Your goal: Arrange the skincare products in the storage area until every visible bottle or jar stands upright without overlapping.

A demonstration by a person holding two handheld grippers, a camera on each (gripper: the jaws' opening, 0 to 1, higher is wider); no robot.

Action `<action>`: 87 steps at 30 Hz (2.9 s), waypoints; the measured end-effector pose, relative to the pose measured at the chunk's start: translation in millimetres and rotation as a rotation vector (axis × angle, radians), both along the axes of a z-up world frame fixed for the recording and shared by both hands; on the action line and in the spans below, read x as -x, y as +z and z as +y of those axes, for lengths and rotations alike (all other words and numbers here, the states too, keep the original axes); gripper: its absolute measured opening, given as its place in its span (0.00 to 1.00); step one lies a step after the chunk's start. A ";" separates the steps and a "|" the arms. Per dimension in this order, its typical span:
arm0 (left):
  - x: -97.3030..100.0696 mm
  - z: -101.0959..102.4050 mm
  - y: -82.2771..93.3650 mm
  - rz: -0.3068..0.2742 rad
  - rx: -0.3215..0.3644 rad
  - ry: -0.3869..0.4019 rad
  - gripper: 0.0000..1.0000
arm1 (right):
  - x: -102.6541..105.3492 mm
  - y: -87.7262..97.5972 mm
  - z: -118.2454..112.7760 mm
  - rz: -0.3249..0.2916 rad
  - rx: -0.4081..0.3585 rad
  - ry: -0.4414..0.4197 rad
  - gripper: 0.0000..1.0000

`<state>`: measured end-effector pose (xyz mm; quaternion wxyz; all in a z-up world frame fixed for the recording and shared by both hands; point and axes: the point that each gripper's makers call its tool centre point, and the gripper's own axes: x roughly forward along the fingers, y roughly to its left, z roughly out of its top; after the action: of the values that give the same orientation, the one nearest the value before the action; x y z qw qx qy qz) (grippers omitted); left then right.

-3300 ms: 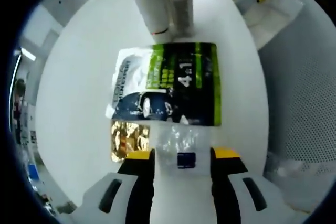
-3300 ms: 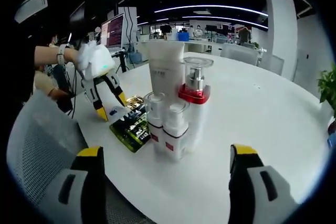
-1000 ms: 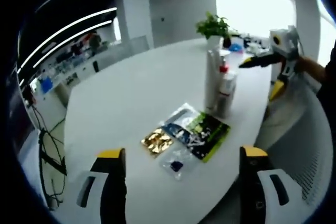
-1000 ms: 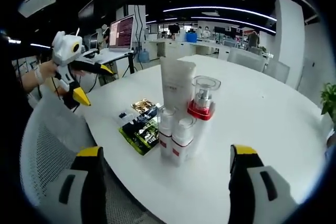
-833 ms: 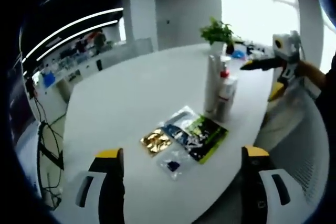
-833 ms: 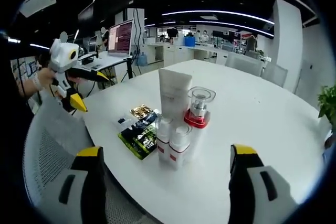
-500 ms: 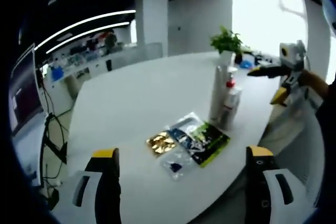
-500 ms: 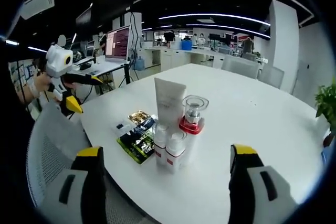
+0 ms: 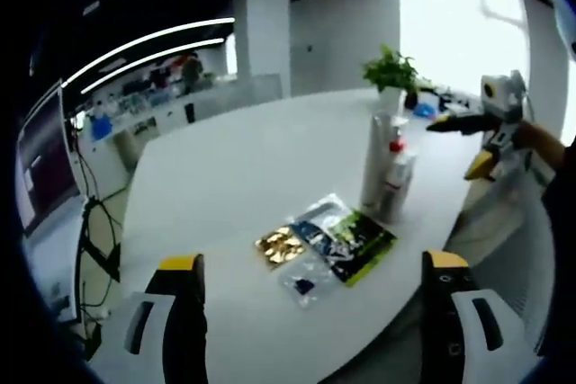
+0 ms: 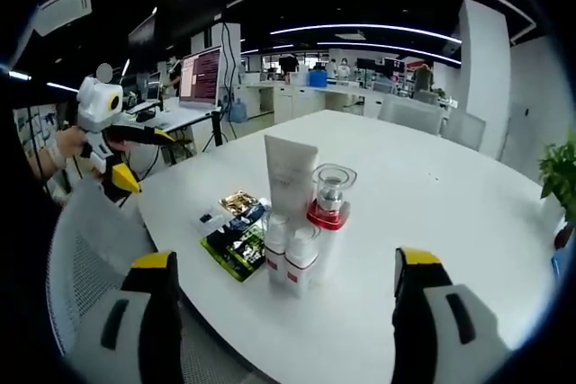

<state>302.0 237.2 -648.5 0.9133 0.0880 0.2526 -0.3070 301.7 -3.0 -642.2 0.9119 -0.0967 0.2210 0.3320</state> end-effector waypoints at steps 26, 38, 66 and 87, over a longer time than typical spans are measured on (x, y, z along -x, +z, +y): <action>5.0 -7.8 -2.4 0.015 -0.021 -0.027 0.97 | 5.4 -2.5 5.4 -0.004 0.006 0.015 1.00; 4.8 -8.4 -2.4 0.019 -0.024 -0.032 0.97 | 4.9 -2.3 7.4 -0.001 -0.001 0.020 1.00; 3.8 -7.8 -5.0 0.028 -0.029 -0.031 0.97 | 3.3 -4.8 6.7 0.011 -0.013 0.003 1.00; 8.6 0.8 -1.1 -0.012 -0.018 0.042 0.97 | -1.6 5.2 12.2 0.016 -0.018 0.053 1.00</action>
<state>293.4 238.0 -649.6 0.9203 0.0926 0.2515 -0.2849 303.2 9.3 -636.9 0.9019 -0.0916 0.2224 0.3587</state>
